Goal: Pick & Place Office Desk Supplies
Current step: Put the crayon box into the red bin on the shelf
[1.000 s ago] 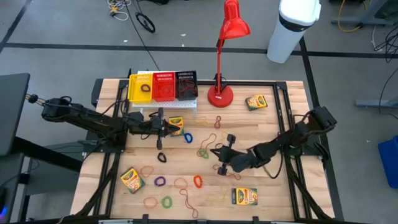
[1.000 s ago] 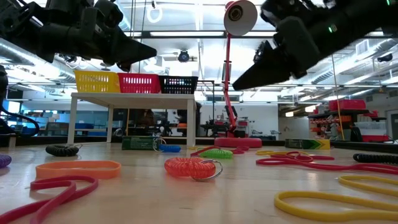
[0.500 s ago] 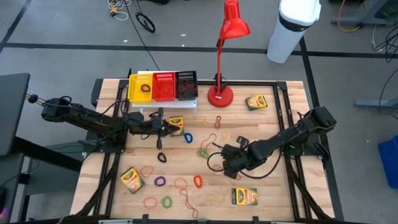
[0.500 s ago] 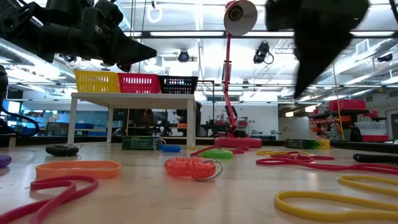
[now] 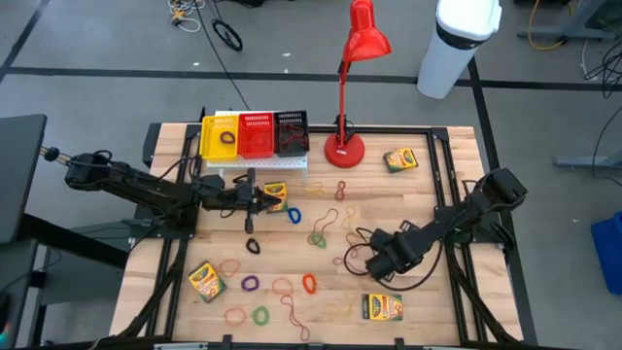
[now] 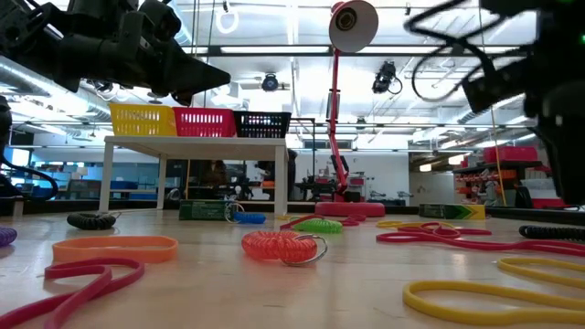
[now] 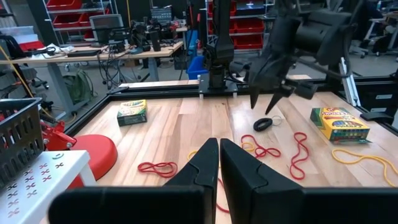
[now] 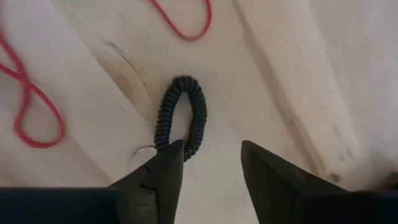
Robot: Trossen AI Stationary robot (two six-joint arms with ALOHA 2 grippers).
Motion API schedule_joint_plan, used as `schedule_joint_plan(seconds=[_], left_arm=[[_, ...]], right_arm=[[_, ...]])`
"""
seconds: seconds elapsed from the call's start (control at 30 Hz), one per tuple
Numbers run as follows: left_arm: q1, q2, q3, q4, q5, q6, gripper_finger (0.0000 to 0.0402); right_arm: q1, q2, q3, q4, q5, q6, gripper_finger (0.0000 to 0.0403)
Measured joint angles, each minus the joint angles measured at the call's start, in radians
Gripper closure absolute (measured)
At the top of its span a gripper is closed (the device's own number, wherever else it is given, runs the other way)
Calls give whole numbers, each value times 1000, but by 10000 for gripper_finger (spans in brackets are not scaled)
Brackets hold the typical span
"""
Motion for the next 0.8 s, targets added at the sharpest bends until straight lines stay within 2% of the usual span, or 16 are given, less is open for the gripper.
schedule_joint_plan(seconds=[0.13, 0.3, 0.43, 0.5, 0.6, 0.8], left_arm=[[0, 0, 0, 0, 0, 0, 379], [0, 0, 0, 0, 0, 0, 379], [0, 0, 0, 0, 0, 0, 379], [0, 0, 0, 0, 0, 0, 379], [0, 0, 0, 0, 0, 0, 379], [0, 0, 0, 0, 0, 0, 379]], right_arm=[[0, 0, 3, -3, -31, -20, 222], [1, -6, 87, 54, -77, -138, 208], [55, 12, 136, 184, -103, -240, 195], [94, 32, 169, 182, -102, -238, 183], [163, 70, 229, 163, -82, -187, 151], [293, 144, 314, 132, -11, -46, 52]])
